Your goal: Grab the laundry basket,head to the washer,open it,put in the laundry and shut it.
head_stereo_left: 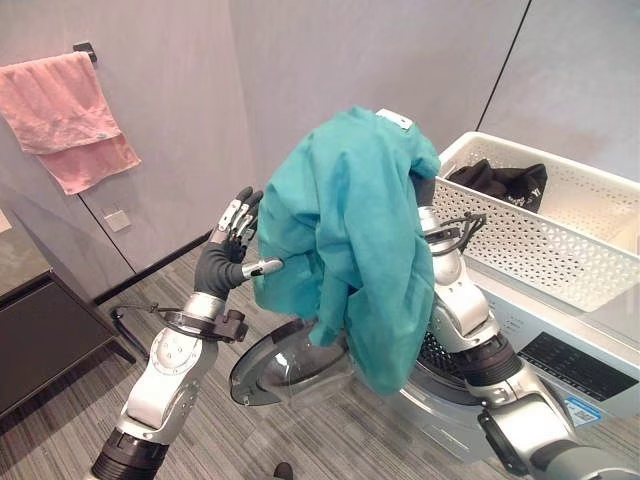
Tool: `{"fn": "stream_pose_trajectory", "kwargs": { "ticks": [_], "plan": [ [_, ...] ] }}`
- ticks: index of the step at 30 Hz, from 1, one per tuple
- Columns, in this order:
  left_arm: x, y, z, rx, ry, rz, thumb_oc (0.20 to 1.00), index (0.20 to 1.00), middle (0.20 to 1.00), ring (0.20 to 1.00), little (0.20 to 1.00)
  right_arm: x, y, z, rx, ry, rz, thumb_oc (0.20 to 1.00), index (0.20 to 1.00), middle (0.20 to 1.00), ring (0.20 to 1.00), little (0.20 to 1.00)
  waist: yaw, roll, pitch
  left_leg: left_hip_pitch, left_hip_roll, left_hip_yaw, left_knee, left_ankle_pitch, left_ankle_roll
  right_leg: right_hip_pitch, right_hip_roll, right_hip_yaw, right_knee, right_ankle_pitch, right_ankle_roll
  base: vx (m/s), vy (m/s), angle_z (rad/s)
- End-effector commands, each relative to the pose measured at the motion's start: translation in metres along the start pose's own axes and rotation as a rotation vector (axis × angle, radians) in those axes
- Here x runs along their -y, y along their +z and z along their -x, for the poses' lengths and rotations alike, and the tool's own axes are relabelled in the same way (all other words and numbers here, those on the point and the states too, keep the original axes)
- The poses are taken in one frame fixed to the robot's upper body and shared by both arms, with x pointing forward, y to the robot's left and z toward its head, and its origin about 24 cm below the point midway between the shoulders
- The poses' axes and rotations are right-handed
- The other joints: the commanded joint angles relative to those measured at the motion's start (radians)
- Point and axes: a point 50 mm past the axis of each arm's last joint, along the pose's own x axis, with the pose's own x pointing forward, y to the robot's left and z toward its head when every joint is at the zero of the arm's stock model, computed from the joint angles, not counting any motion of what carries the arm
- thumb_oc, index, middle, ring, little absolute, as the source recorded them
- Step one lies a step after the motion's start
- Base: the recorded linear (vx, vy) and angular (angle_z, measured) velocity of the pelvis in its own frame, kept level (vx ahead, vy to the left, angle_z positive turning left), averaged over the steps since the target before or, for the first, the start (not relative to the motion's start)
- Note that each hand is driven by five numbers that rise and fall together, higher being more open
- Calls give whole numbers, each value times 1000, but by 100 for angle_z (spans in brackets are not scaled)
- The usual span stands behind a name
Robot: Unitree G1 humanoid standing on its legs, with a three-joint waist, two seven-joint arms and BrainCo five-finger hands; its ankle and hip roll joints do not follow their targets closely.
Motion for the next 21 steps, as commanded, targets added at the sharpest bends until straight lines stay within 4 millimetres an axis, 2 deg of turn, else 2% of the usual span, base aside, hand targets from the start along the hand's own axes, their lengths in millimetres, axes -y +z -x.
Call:
{"fn": "stream_pose_trajectory", "kwargs": {
  "ticks": [1, 5, 6, 7, 8, 9, 12, 17, 21],
  "plan": [
    [9, 12, -12, 82, -83, 20, 1000, 1000, 1000, 1000, 1000, -7, 20, -16, 125, 29, 134, 200, 200, 200, 200, 200, 9, -7, -61, 37, 36, 53, 6, -79, -19, -66, -44, 40, -1, 82, 15, 0, 0, 0],
    [23, 15, -14, 103, -167, 75, 1000, 1000, 1000, 1000, 1000, -3, 17, -20, 134, 29, 330, 200, 200, 200, 200, 200, 20, -7, -57, 41, 31, 49, 6, -84, -13, -62, -48, 42, -1, 82, 18, 0, 0, 0],
    [23, 15, -14, 103, -167, 76, 1000, 1000, 1000, 1000, 1000, -3, 17, -21, 134, 29, 331, 200, 200, 200, 200, 200, 20, -7, -56, 41, 31, 50, 6, -84, -13, -62, -48, 43, -1, 82, 18, 0, 0, 0],
    [27, 14, -14, 100, -188, 112, 1000, 1000, 1000, 1000, 1000, -2, 14, -21, 135, 61, 436, 200, 200, 200, 200, 200, 24, -8, -57, 44, 30, 50, 6, -87, -12, -60, -48, 44, -1, 81, 19, 0, 0, 0],
    [27, 14, -14, 100, -188, 113, 1000, 1000, 1000, 1000, 1000, -2, 14, -21, 136, 61, 438, 200, 200, 200, 200, 200, 25, -7, -56, 45, 30, 50, 6, -87, -12, -59, -48, 44, -1, 81, 19, 0, 0, 0],
    [30, 13, -13, 95, -208, 144, 1000, 1000, 1000, 1000, 1000, 2, 14, -22, 140, 96, 568, 200, 200, 200, 200, 200, 28, -7, -55, 49, 28, 48, 6, -89, -11, -56, -48, 46, -1, 80, 20, 0, 0, 0],
    [35, 10, -13, 77, -238, 186, 1000, 1000, 1000, 1000, 1000, 8, 6, -21, 117, 143, 735, 200, 200, 200, 200, 200, 29, -9, -60, 52, 25, 47, 6, -90, -10, -54, -48, 44, -1, 79, 20, 0, 0, 0],
    [44, 5, -14, 48, -278, 237, 1000, 1000, 1000, 1000, 1000, 9, -3, -20, 96, 181, 829, 200, 200, 200, 200, 200, 28, -7, -62, 54, 26, 45, 6, -92, -9, -51, -46, 44, -1, 77, 20, 0, 0, 0],
    [52, 0, -13, 10, -328, 307, 1000, 1000, 1000, 1000, 1000, 9, -11, -20, 66, 193, 830, 200, 200, 200, 200, 200, 25, -1, -63, 54, 26, 44, 6, -92, -8, -53, -46, 46, -1, 76, 20, 0, 0, 0]
  ]
}}
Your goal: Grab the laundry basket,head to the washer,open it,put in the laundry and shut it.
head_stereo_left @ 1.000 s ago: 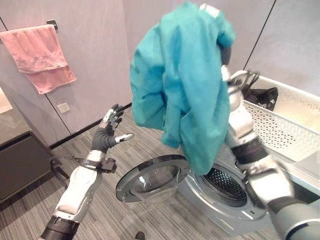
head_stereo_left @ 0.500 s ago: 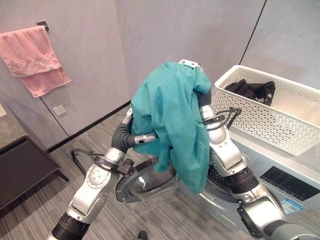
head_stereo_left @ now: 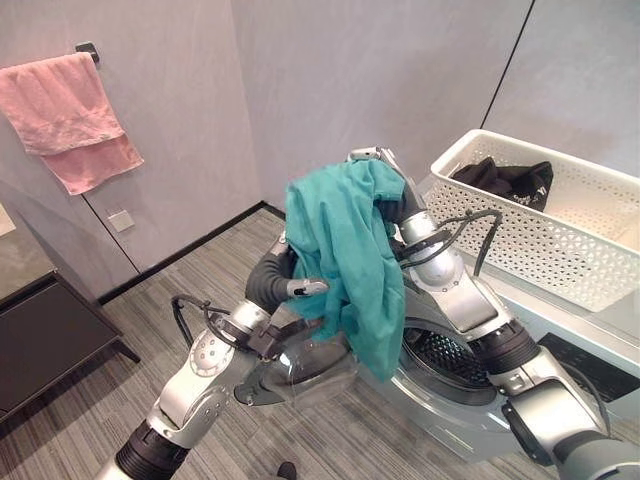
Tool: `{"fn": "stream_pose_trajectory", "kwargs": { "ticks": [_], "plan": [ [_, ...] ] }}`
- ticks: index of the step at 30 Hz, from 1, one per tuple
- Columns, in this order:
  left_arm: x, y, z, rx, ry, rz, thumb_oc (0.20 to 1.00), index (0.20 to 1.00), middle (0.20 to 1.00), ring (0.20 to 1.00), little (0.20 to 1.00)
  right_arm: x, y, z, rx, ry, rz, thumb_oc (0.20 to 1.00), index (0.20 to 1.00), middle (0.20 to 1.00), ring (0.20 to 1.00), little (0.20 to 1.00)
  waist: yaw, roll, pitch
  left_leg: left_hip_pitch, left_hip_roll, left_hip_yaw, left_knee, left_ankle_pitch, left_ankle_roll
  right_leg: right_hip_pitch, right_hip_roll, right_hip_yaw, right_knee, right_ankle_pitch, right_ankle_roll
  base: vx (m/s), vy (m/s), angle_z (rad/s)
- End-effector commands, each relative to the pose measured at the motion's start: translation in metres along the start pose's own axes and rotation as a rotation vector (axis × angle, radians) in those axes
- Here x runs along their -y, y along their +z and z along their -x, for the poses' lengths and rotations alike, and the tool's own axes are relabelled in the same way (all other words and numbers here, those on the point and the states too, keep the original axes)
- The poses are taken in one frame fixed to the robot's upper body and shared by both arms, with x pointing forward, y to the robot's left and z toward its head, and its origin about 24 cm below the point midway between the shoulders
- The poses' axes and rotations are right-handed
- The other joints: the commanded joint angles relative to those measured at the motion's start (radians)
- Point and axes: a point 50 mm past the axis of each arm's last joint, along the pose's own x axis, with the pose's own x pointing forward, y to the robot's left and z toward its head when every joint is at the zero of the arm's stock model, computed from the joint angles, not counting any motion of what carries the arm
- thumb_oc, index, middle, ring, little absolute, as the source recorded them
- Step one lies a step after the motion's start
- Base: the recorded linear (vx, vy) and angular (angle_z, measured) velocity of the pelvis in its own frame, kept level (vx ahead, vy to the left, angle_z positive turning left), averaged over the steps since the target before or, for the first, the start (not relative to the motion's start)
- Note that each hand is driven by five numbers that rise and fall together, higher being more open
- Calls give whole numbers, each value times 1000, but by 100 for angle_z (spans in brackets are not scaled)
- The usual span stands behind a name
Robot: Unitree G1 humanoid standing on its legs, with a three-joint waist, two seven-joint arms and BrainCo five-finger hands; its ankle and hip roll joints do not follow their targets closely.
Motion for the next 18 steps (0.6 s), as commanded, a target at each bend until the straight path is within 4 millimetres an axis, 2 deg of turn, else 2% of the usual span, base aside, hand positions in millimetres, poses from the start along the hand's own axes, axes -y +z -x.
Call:
{"fn": "stream_pose_trajectory", "kwargs": {
  "ticks": [1, 13, 18],
  "plan": [
    [15, 9, -11, 54, -131, 57, 1000, 1000, 1000, 1000, 1000, 1, 16, -22, 82, 1, 47, 200, 200, 200, 200, 200, 21, -3, -65, 51, 35, 46, 6, -89, -12, -57, -41, 49, -1, 76, 18, 0, 0, 0],
    [38, 2, -26, 23, -239, 233, 1000, 1000, 1000, 1000, 1000, -20, 23, -17, 130, 82, 140, 200, 200, 200, 200, 200, 5, 6, -64, 45, 31, 47, 6, -88, -10, -64, -43, 48, -1, 79, 20, 0, 0, 0],
    [46, 3, -33, 24, -266, 263, 1000, 1000, 1000, 1000, 1000, -19, 30, -12, 172, 69, 190, 200, 200, 200, 200, 200, -7, 6, -60, 43, 28, 48, 6, -90, -7, -66, -44, 53, -1, 80, 22, 0, 0, 0]
  ]
}}
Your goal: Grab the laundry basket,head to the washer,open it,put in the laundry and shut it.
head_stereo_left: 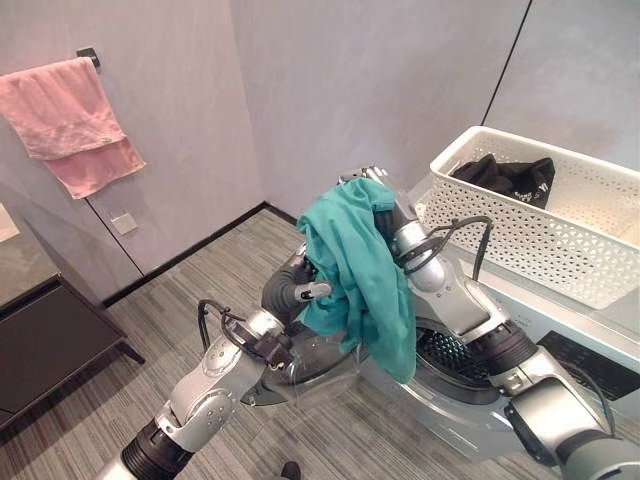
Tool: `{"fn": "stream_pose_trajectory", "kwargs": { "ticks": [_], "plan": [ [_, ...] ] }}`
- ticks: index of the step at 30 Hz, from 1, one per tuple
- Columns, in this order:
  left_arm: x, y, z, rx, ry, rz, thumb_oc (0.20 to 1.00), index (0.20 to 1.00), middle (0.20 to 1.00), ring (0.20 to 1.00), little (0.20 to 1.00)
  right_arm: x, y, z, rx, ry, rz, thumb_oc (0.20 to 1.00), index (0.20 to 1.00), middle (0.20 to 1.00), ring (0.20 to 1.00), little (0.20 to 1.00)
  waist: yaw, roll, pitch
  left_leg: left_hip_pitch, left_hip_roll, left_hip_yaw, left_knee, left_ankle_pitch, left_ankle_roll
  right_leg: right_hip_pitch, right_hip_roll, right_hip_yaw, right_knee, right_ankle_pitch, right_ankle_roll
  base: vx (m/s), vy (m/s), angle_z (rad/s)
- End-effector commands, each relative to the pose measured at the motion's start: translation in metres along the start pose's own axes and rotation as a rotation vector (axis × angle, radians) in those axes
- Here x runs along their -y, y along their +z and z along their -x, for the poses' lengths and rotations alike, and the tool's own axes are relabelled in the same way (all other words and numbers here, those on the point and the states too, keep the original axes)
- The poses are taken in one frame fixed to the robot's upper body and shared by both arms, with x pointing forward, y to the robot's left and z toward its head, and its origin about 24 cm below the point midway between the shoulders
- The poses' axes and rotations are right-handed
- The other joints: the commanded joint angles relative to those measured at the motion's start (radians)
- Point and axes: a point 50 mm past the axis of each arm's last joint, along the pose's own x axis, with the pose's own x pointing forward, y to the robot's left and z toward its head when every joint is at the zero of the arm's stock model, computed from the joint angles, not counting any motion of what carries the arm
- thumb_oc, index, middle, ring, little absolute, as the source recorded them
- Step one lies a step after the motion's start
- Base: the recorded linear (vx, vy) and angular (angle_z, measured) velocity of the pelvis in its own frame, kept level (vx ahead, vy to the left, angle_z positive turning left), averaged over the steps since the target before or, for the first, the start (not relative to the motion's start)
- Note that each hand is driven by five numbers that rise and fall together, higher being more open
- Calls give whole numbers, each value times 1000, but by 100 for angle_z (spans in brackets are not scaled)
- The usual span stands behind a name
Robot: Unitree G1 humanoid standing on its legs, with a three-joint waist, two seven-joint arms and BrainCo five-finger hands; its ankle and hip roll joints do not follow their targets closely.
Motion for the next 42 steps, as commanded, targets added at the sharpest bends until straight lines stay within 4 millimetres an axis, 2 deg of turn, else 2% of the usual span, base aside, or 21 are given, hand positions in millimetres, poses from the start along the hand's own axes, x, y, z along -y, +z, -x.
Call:
{"fn": "stream_pose_trajectory", "kwargs": {
  "ticks": [1, 6, 7, 8, 9, 16, 17, 18, 19, 20, 21, 29, 30, 34, 35, 38, 39, 41, 42],
  "plan": [
    [40, 10, -33, 69, -243, 44, 1000, 1000, 1000, 1000, 1000, -4, 39, -15, 190, -1, 68, 200, 200, 200, 200, 200, -2, -13, -58, 43, 28, 48, 6, -90, -7, -66, -44, 54, -1, 80, 23, 0, 0, 0],
    [53, 5, -47, 61, -280, 112, 1000, 1000, 1000, 1000, 1000, -9, 43, -10, 218, 20, 118, 200, 200, 200, 200, 200, -16, -14, -56, 41, 27, 53, 6, -91, -4, -72, -46, 56, -1, 83, 26, 0, 0, 0],
    [55, 5, -49, 62, -288, 117, 589, 589, 589, 589, 589, -10, 43, -10, 218, 24, 122, 200, 200, 200, 200, 200, -18, -14, -56, 41, 28, 54, 6, -92, -4, -73, -47, 57, -1, 84, 26, 0, 0, 0],
    [58, 3, -52, 65, -290, 123, 344, 344, 344, 344, 344, -13, 43, -8, 216, 28, 120, 200, 200, 200, 200, 200, -24, -14, -54, 41, 27, 55, 6, -93, -2, -75, -47, 60, -1, 85, 27, 0, 0, 0],
    [61, 2, -54, 62, -295, 134, 200, 200, 200, 200, 200, -15, 43, -7, 208, 30, 106, 200, 200, 200, 200, 200, -28, -14, -54, 41, 26, 57, 6, -93, -1, -76, -48, 62, -1, 85, 27, 0, 0, 0],
    [65, 3, -60, 71, -299, 139, 200, 200, 200, 200, 200, -20, 44, -2, 205, 39, 75, 200, 200, 200, 200, 200, -36, -17, -51, 39, 26, 59, 6, -94, -1, -80, -48, 66, -1, 85, 28, 1, 1, -1],
    [64, 3, -60, 75, -296, 132, 200, 200, 200, 200, 200, -21, 45, 0, 207, 47, 63, 222, 222, 222, 222, 222, -37, -17, -50, 37, 25, 60, 6, -94, -1, -82, -49, 67, -1, 86, 28, 0, 0, 0],
    [64, 3, -60, 75, -293, 131, 200, 200, 200, 200, 200, -22, 45, 1, 205, 49, 57, 291, 291, 291, 291, 291, -38, -17, -49, 37, 25, 61, 6, -94, 0, -83, -49, 67, -1, 86, 28, 0, 0, 0],
    [63, 3, -59, 75, -290, 131, 200, 200, 200, 200, 200, -23, 45, 2, 205, 58, 49, 438, 438, 438, 438, 438, -39, -17, -49, 37, 25, 61, 6, -94, 0, -83, -49, 68, -1, 86, 28, 0, 0, 0],
    [63, 4, -59, 78, -289, 129, 200, 200, 200, 200, 200, -23, 44, 3, 203, 59, 47, 884, 884, 884, 884, 884, -39, -17, -49, 37, 25, 61, 6, -94, 0, -83, -49, 68, -1, 86, 28, 0, 0, 0],
    [63, 4, -58, 78, -290, 129, 200, 200, 200, 200, 200, -24, 44, 5, 197, 58, 28, 1000, 1000, 1000, 1000, 1000, -39, -18, -50, 37, 25, 61, 6, -94, 0, -83, -49, 67, -1, 86, 28, 0, 0, 0],
    [52, 11, -50, 100, -260, 87, 200, 200, 200, 200, 200, -25, 31, 22, 116, 65, -146, 1000, 1000, 1000, 1000, 1000, -41, -19, -49, 40, 24, 61, 6, -97, 1, -78, -48, 61, -1, 84, 29, 0, 0, 0],
    [48, 10, -46, 95, -249, 77, 200, 200, 200, 200, 200, -24, 26, 28, 92, 80, -224, 1000, 1000, 1000, 1000, 1000, -41, -22, -50, 41, 23, 60, 6, -99, 1, -75, -49, 61, -1, 83, 30, 0, 0, 0],
    [42, 6, -39, 78, -231, 98, 200, 200, 200, 200, 200, -13, 21, 37, 76, 63, -318, 1000, 1000, 1000, 1000, 1000, -44, -27, -53, 45, 22, 62, 6, -101, 1, -70, -50, 60, -1, 83, 32, -2, 8, 0],
    [39, 3, -36, 67, -220, 134, 200, 200, 200, 200, 200, -9, 17, 42, 50, 42, -416, 1000, 1000, 1000, 1000, 1000, -51, -29, -55, 49, 21, 65, 6, -103, 2, -70, -51, 62, -1, 85, 33, 0, 0, 0],
    [38, 1, -33, 56, -218, 158, 200, 200, 200, 200, 200, -9, 13, 45, 29, 38, -505, 1000, 1000, 1000, 1000, 1000, -53, -31, -56, 52, 20, 68, 6, -103, 2, -70, -52, 64, -1, 87, 34, -12, 17, -1],
    [35, -1, -28, 43, -212, 168, 200, 200, 200, 200, 200, -8, 15, 47, 48, 89, -560, 1000, 1000, 1000, 1000, 1000, -55, -36, -57, 54, 20, 73, 6, -102, 2, -72, -52, 70, -1, 89, 34, -29, 14, -6],
    [36, 1, -25, 28, -247, 165, 200, 200, 200, 200, 200, 18, 20, 43, 132, 188, -414, 1000, 1000, 1000, 1000, 1000, -56, -48, -63, 53, 20, 76, 6, -103, -2, -77, -52, 73, -1, 92, 38, -29, 11, -4],
    [36, 1, -25, 29, -248, 165, 200, 200, 200, 200, 200, 18, 20, 43, 132, 189, -413, 1000, 1000, 1000, 1000, 1000, -56, -47, -62, 53, 20, 76, 6, -103, -2, -77, -51, 73, -1, 92, 38, -18, 12, -3]
  ]
}}
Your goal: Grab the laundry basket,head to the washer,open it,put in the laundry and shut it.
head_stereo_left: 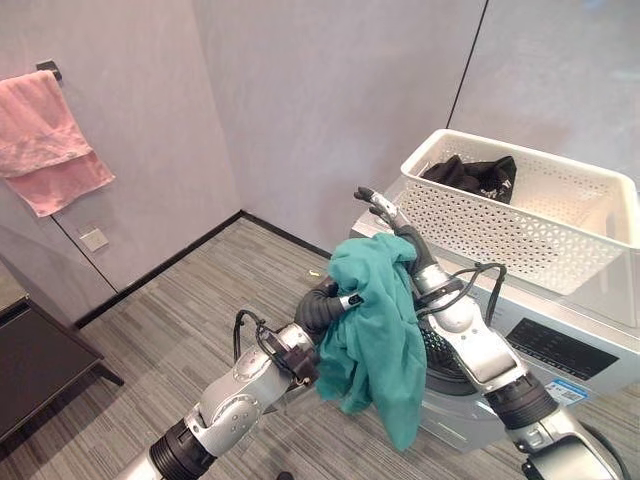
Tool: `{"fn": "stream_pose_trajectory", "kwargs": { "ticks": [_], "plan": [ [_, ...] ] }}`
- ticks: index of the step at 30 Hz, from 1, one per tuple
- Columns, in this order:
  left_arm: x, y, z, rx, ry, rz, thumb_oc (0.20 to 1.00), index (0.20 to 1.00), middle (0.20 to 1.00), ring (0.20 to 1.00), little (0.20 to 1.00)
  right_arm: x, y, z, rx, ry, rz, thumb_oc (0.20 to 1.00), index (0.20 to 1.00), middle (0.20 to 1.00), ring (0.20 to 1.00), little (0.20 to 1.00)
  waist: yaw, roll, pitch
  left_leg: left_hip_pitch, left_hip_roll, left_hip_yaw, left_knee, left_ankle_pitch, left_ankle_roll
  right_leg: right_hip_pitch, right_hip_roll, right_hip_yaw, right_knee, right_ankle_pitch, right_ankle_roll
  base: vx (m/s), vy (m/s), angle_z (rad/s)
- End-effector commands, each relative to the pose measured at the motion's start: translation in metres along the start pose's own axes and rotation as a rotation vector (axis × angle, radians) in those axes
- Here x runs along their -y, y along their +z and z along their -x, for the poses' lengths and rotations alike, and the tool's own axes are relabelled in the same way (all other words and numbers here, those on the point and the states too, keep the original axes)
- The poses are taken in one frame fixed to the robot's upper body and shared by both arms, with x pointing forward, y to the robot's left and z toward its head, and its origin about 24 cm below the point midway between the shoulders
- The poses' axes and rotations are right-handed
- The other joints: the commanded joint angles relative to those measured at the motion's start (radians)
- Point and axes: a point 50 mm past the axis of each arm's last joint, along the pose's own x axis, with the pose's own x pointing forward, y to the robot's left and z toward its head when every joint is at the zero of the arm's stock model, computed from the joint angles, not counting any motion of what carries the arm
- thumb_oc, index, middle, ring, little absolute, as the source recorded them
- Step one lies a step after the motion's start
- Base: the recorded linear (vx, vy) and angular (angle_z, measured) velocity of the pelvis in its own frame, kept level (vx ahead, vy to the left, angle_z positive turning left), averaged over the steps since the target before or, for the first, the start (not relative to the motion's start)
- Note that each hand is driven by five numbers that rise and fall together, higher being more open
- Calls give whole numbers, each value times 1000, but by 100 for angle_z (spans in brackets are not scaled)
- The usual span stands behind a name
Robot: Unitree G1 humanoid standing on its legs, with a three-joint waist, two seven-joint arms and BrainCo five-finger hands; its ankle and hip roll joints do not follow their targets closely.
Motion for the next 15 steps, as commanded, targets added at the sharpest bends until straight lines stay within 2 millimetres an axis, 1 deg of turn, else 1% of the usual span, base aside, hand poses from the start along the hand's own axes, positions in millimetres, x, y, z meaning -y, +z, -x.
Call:
{"fn": "stream_pose_trajectory", "kwargs": {
  "ticks": [1, 2, 3, 4, 5, 6, 7, 8, 9, 11, 13, 15],
  "plan": [
    [18, 36, -15, 155, -151, -6, 200, 200, 200, 200, 200, 13, 46, -13, 248, 85, 49, 1000, 1000, 1000, 1000, 1000, 15, -24, -40, 56, 22, 59, 6, -99, -7, -67, -46, 56, -1, 91, 34, -11, 23, -8],
    [18, 37, -15, 165, -150, 8, 200, 200, 200, 200, 200, 27, 47, -11, 249, 16, 87, 1000, 1000, 1000, 1000, 1000, 5, -25, -42, 57, 20, 62, 6, -100, -6, -70, -45, 62, -1, 94, 36, -11, 23, -9],
    [18, 37, -15, 164, -151, 9, 200, 200, 200, 200, 200, 28, 47, -10, 249, 15, 87, 1000, 1000, 1000, 1000, 1000, 6, -25, -42, 57, 20, 62, 6, -100, -6, -70, -45, 63, -1, 94, 36, -11, 29, -8],
    [17, 38, -15, 176, -146, 18, 200, 200, 200, 200, 200, 37, 48, -10, 250, -42, 105, 1000, 1000, 1000, 1000, 1000, 1, -24, -44, 59, 19, 62, 6, -101, -5, -71, -46, 65, -1, 95, 36, -5, 13, -3],
    [18, 38, -15, 175, -147, 18, 200, 200, 200, 200, 200, 37, 48, -9, 249, -43, 105, 1000, 1000, 1000, 1000, 1000, 2, -25, -43, 59, 19, 62, 6, -102, -5, -71, -46, 66, -1, 95, 36, -15, 35, -2],
    [16, 39, -14, 193, -136, 29, 200, 200, 200, 200, 200, 49, 47, -7, 249, -148, 122, 1000, 1000, 1000, 1000, 1000, -4, -22, -45, 59, 17, 63, 6, -105, -3, -71, -47, 68, -1, 96, 38, 0, 0, 0],
    [16, 39, -14, 191, -136, 29, 200, 200, 200, 200, 200, 49, 47, -6, 248, -149, 122, 1000, 1000, 1000, 1000, 1000, -3, -23, -45, 60, 17, 63, 6, -105, -3, -71, -47, 68, -1, 96, 38, -13, 45, -2],
    [15, 41, -12, 210, -126, 33, 200, 200, 200, 200, 200, 61, 45, -1, 248, -268, 118, 1000, 1000, 1000, 1000, 1000, -7, -21, -45, 63, 17, 65, 6, -109, 1, -68, -48, 70, -1, 96, 38, -2, 38, -1],
    [14, 40, -12, 214, -119, 41, 200, 200, 200, 200, 200, 67, 44, 2, 248, -340, 99, 1000, 1000, 1000, 1000, 1000, -10, -20, -47, 63, 15, 64, 6, -111, 3, -69, -49, 73, -1, 96, 38, -3, 45, -1],
    [13, 40, -11, 217, -110, 45, 200, 200, 200, 200, 200, 68, 44, 4, 254, -375, 76, 1000, 1000, 1000, 1000, 1000, -10, -21, -48, 64, 15, 65, 6, -112, 5, -68, -50, 74, -1, 96, 38, -2, 16, -2],
    [10, 40, -8, 222, -93, 52, 200, 200, 200, 200, 200, 77, 44, 14, 274, -485, 9, 1000, 1000, 1000, 1000, 1000, -18, -21, -50, 69, 11, 68, 6, -117, 10, -68, -54, 81, -1, 99, 40, -12, 50, -18],
    [9, 39, -7, 217, -89, 50, 200, 200, 200, 200, 200, 80, 42, 18, 268, -491, 6, 1000, 1000, 1000, 1000, 1000, -20, -24, -51, 71, 10, 71, 6, -118, 12, -69, -56, 84, -1, 101, 41, -13, 27, -10]
  ]
}}
